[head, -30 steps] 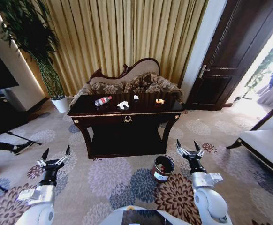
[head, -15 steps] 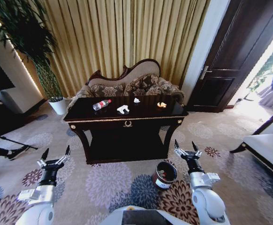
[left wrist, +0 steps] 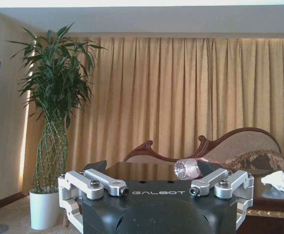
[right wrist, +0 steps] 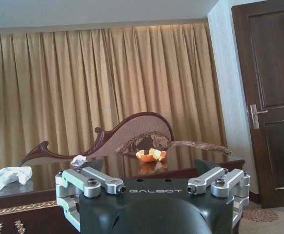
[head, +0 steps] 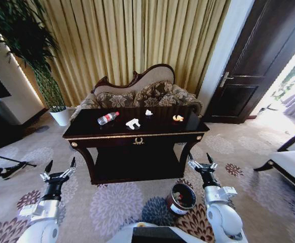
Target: Move to the front of the table and place the trash on the table into the trash bin.
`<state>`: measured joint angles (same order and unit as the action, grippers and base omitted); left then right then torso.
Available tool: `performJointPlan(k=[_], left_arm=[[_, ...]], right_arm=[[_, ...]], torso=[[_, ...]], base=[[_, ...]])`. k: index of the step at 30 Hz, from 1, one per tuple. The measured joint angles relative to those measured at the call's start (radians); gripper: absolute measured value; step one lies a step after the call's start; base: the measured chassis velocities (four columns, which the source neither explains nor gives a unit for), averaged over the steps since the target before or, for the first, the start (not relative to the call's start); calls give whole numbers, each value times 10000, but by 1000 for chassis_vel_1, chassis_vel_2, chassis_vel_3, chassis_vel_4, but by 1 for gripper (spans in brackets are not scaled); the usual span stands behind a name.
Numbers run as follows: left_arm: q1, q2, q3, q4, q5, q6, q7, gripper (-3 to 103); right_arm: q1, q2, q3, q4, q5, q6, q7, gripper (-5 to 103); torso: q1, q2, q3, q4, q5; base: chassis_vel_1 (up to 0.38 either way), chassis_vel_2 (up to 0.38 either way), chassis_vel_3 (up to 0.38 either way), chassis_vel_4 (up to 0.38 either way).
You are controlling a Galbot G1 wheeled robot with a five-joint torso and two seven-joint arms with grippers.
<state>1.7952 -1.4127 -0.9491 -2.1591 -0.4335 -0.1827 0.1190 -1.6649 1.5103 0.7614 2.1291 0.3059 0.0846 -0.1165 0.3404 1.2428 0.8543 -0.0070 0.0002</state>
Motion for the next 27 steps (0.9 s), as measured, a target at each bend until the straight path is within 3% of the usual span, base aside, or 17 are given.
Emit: performJointPlan(k=[8,27], left_arm=[[75,-50,-38,0,0,-96,27,100],[265,-11,-334,-39,-265,-282,116,100]], right_arm=[[-63,2,-28,122,-44,19,0,100],[-73,165,-243,475,-26,-286,82,100]], torso=[[2,-1,1,0,0],[1,-1,1,0,0]], base=[[-133,125,120,-137],[-6,11,9,-4]])
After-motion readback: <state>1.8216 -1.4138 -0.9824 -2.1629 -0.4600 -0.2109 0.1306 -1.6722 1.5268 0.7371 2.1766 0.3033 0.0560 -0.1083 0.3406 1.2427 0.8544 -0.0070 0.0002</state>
